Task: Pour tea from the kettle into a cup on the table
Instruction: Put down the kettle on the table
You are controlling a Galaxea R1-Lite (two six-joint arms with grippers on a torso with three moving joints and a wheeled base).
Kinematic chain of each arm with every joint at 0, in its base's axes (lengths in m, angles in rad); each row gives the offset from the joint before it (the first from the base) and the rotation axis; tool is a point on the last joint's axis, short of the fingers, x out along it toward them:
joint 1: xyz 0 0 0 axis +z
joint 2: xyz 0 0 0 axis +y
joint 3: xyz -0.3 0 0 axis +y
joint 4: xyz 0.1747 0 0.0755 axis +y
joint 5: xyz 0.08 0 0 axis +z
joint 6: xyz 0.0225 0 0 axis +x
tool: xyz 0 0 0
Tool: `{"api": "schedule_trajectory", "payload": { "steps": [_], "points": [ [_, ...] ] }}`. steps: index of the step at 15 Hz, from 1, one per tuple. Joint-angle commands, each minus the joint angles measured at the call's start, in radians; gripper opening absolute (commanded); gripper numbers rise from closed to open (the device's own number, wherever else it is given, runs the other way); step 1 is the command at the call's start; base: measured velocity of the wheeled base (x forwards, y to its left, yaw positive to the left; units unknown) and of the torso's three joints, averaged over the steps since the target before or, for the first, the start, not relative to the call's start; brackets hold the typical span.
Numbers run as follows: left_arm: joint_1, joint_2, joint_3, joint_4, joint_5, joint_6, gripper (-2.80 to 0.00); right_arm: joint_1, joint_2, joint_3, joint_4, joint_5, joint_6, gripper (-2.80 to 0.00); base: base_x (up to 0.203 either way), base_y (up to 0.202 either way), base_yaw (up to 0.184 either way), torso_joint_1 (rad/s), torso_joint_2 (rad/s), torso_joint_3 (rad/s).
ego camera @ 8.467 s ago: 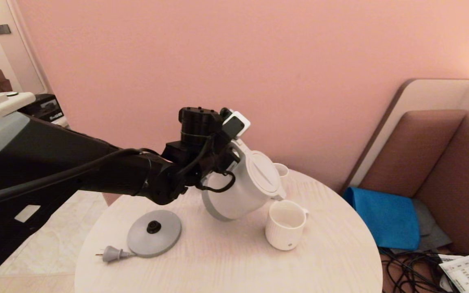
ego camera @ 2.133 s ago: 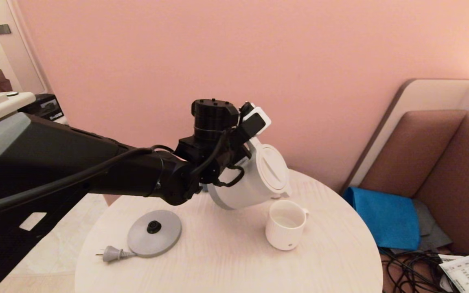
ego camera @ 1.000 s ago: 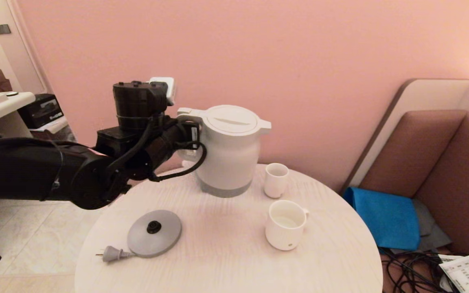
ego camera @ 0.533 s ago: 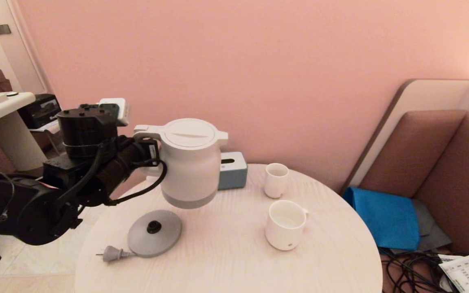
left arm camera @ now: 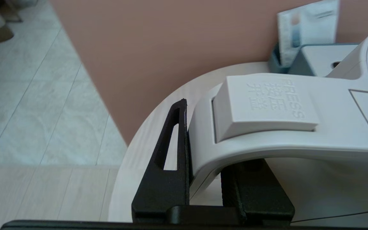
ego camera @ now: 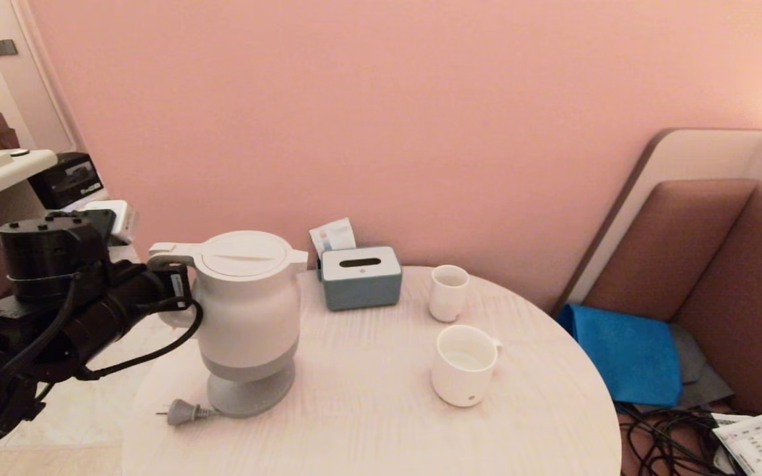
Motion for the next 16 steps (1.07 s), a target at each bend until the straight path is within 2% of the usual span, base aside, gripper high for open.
{"api": "schedule_trajectory", "payload": {
  "steps": [1, 3, 7, 13, 16],
  "points": [
    [0.021, -0.012, 0.055, -0.003, 0.0, -0.006, -2.8, 0.0, 0.001, 0.0, 0.0, 0.0, 0.001, -2.8, 0.0, 0.0, 0.0, 0.0, 0.0, 0.0],
    [0.029, 0.0, 0.106, -0.044, 0.0, -0.04, -2.8, 0.001, 0.001, 0.0, 0.0, 0.0, 0.001, -2.8, 0.0, 0.0, 0.0, 0.0, 0.0, 0.0],
    [0.055, 0.081, 0.185, -0.209, 0.0, -0.043, -2.8, 0.0, 0.001, 0.0, 0.0, 0.0, 0.001, -2.8, 0.0, 0.0, 0.0, 0.0, 0.0, 0.0],
    [0.061, 0.121, 0.242, -0.27, -0.002, -0.062, -2.8, 0.0, 0.001, 0.0, 0.0, 0.0, 0.001, -2.8, 0.0, 0.0, 0.0, 0.0, 0.0, 0.0],
    [0.061, 0.179, 0.259, -0.358, -0.001, -0.066, -2.8, 0.0, 0.001, 0.0, 0.0, 0.0, 0.001, -2.8, 0.0, 0.0, 0.0, 0.0, 0.0, 0.0]
  ]
}}
